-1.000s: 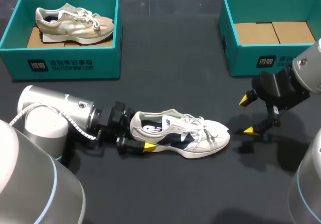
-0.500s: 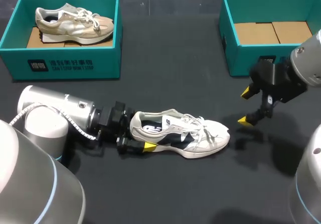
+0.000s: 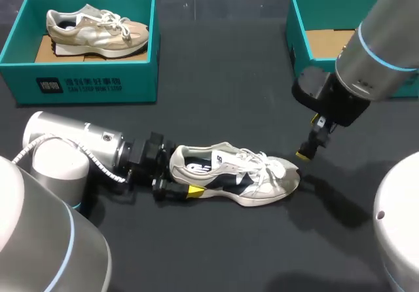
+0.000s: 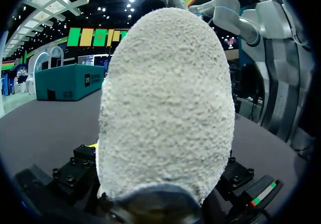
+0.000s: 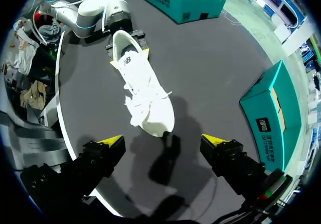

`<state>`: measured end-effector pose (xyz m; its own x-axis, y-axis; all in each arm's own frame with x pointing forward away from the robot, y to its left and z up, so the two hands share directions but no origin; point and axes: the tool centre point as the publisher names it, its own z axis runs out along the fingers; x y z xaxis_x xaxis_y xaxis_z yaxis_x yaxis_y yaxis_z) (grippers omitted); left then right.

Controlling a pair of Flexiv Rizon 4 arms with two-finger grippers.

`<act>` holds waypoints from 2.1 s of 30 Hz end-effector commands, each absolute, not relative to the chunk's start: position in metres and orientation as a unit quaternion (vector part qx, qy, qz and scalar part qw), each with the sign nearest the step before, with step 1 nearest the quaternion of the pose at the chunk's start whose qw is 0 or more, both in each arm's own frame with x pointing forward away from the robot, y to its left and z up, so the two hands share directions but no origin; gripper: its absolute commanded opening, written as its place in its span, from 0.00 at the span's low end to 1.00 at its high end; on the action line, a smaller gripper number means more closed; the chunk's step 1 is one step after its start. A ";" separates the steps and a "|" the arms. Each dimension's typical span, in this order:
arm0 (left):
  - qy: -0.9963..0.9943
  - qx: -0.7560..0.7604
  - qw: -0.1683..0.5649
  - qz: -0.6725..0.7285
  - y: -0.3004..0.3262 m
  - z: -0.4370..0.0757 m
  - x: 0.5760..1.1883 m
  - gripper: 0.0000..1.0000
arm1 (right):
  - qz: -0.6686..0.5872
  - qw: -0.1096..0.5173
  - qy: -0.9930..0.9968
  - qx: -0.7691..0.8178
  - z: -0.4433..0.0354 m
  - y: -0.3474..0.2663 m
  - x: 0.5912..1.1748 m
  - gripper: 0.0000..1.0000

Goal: Take the shoe out of the shoebox, open the shoe tongue, remove and reinsert the insole, then place the shoe into the shoebox

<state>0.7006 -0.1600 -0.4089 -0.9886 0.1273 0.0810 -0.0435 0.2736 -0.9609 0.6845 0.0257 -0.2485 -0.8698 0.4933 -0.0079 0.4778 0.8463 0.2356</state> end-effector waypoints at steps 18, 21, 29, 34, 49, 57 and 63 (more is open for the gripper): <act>-0.795 -0.026 0.071 0.601 -0.160 -0.408 0.700 0.00 | -0.037 0.029 0.895 0.443 -0.238 0.138 0.676 1.00; -0.795 -0.026 0.071 0.601 -0.160 -0.408 0.700 0.00 | -0.065 0.030 0.875 0.478 -0.238 0.148 0.674 1.00; -0.795 -0.026 0.071 0.601 -0.160 -0.408 0.700 0.00 | -0.079 0.042 0.864 0.495 -0.236 0.163 0.670 1.00; -0.795 -0.026 0.071 0.601 -0.160 -0.408 0.700 0.00 | -0.079 0.042 0.864 0.495 -0.236 0.163 0.670 1.00; -0.795 -0.026 0.071 0.601 -0.160 -0.408 0.700 0.00 | -0.113 0.079 0.778 0.613 -0.263 0.191 0.670 1.00; -0.795 -0.026 0.071 0.601 -0.160 -0.408 0.700 0.00 | -0.113 0.079 0.778 0.613 -0.263 0.191 0.670 1.00; -0.795 -0.026 0.071 0.601 -0.160 -0.408 0.700 0.00 | -0.136 0.119 0.761 0.623 -0.270 0.201 0.671 1.00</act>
